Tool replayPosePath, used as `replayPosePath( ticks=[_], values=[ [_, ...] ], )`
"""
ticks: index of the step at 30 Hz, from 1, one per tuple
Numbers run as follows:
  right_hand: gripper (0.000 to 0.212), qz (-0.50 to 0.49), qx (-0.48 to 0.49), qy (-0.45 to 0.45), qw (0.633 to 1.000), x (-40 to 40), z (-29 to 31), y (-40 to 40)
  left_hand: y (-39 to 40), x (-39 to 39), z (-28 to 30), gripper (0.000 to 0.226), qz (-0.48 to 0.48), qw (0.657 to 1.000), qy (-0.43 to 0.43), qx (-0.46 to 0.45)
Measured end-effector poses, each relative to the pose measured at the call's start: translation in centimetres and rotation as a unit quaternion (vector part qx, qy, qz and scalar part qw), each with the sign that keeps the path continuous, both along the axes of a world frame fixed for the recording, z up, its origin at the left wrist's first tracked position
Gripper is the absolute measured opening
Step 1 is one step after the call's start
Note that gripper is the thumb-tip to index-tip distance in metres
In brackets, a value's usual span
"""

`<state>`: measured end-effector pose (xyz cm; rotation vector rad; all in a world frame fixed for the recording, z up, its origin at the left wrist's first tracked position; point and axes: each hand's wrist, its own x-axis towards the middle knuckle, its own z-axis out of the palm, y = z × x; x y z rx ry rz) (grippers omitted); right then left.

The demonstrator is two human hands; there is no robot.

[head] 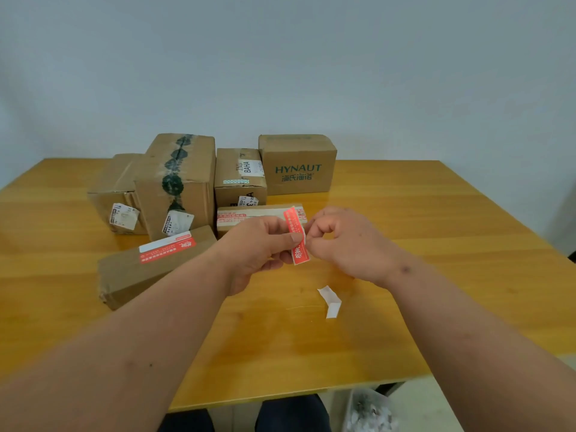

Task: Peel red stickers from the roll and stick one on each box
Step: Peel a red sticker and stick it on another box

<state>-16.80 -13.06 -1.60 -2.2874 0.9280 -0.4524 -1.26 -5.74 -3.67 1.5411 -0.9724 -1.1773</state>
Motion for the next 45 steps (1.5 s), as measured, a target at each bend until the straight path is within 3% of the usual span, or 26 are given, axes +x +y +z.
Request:
replayPosePath(
  ticks=[4,7,10,18,27,36,45],
  values=[
    [0.016,-0.017,0.026,-0.039,0.999,0.2,0.1,0.7,0.8,0.2,-0.1,0.031,0.103,0.990,-0.086,-0.050],
    [0.013,-0.026,0.034,-0.055,0.998,0.5,0.2,1.3,2.0,0.3,0.5,0.010,0.057,0.986,-0.135,-0.083],
    [0.014,-0.023,0.054,-0.072,0.996,0.6,0.2,1.9,3.0,0.2,0.9,0.003,0.016,0.984,-0.159,-0.072],
    [0.016,-0.030,0.103,-0.081,0.991,0.7,0.2,3.1,4.1,0.3,1.3,0.008,0.025,0.994,-0.100,-0.047],
    [0.017,-0.033,0.123,-0.083,0.988,1.5,-0.2,3.2,3.9,0.3,1.3,0.008,0.046,0.991,-0.125,-0.029],
    [0.015,-0.023,0.078,-0.049,0.996,2.0,-0.5,2.8,3.4,0.2,1.2,0.016,0.049,0.987,-0.156,-0.015],
    [0.012,-0.049,0.105,-0.074,0.990,2.1,-0.7,2.5,3.3,0.5,1.1,0.006,0.055,0.988,-0.146,0.001]
  ],
)
